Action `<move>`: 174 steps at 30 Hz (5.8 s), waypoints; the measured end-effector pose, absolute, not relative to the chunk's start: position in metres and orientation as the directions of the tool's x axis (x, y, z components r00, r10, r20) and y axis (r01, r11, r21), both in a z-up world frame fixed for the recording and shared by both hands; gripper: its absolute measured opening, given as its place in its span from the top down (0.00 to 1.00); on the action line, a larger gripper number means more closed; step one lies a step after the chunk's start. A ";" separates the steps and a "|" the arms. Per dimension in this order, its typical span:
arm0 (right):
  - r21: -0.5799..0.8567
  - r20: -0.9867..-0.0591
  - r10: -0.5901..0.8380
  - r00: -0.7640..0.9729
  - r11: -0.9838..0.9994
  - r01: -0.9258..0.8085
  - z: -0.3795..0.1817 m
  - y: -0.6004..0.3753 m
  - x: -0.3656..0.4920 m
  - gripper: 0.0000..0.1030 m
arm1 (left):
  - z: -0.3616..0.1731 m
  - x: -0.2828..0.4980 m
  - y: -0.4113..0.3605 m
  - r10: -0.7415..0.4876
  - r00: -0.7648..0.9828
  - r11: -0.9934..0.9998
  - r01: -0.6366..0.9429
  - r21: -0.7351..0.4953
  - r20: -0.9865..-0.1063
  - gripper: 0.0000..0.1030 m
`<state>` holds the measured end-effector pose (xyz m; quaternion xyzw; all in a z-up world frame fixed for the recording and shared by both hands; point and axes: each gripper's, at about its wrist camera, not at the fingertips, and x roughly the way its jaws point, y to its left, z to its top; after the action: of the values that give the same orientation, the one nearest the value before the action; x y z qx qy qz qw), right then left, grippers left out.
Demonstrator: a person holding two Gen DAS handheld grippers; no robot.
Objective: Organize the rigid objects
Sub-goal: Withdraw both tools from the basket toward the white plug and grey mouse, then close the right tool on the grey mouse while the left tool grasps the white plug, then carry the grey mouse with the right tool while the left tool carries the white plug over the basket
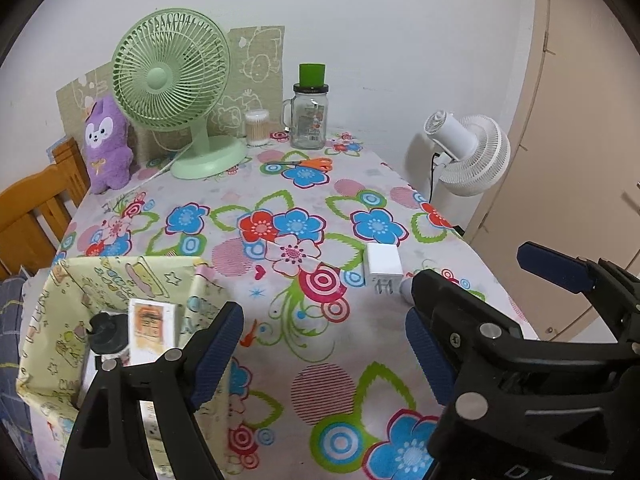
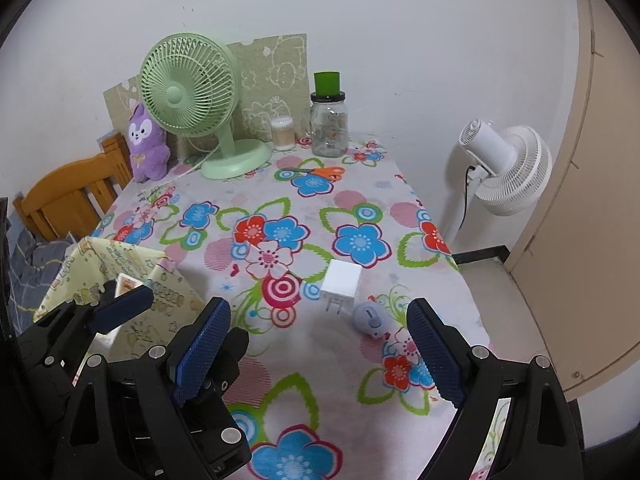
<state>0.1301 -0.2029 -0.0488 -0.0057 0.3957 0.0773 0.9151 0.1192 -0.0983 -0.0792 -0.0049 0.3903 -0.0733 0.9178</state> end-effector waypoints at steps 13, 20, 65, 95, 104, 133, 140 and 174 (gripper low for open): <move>0.058 -0.731 0.140 0.668 0.988 -0.144 -0.081 -0.232 0.149 0.11 | -0.109 0.136 -0.124 -0.136 0.684 0.990 0.126 -0.068 -0.717 0.17; 0.044 -0.742 0.126 0.658 0.989 -0.139 -0.109 -0.242 0.163 0.11 | -0.139 0.154 -0.136 -0.117 0.662 0.992 0.118 -0.052 -0.741 0.17; 0.017 -0.802 0.061 0.594 0.997 -0.080 -0.161 -0.267 0.217 0.59 | -0.174 0.201 -0.180 -0.134 0.609 0.978 0.209 -0.005 -0.782 0.18; 0.065 -0.799 0.048 0.599 0.998 0.007 -0.163 -0.296 0.241 0.58 | -0.176 0.235 -0.199 -0.113 0.586 0.979 0.205 0.013 -0.802 0.61; 0.079 -0.792 0.059 0.608 0.997 0.006 -0.152 -0.286 0.231 0.58 | -0.167 0.223 -0.185 -0.135 0.575 0.983 0.180 -0.036 -0.807 0.62; 0.077 -0.750 0.082 0.656 0.996 -0.036 -0.095 -0.230 0.165 0.58 | -0.114 0.154 -0.131 -0.136 0.648 0.988 0.147 -0.052 -0.749 0.62; 0.061 -0.740 0.074 0.668 0.997 -0.042 -0.083 -0.216 0.152 0.58 | -0.105 0.141 -0.117 -0.129 0.658 0.989 0.138 -0.050 -0.742 0.62; 0.065 -0.703 0.099 0.704 0.995 -0.075 -0.040 -0.158 0.100 0.58 | -0.068 0.089 -0.061 -0.112 0.682 0.992 0.123 -0.038 -0.722 0.61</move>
<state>0.0996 -0.1581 -0.0401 0.0158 0.3819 0.0474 0.9229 0.0895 -0.0606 -0.0677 0.0065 0.3933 -0.0640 0.9172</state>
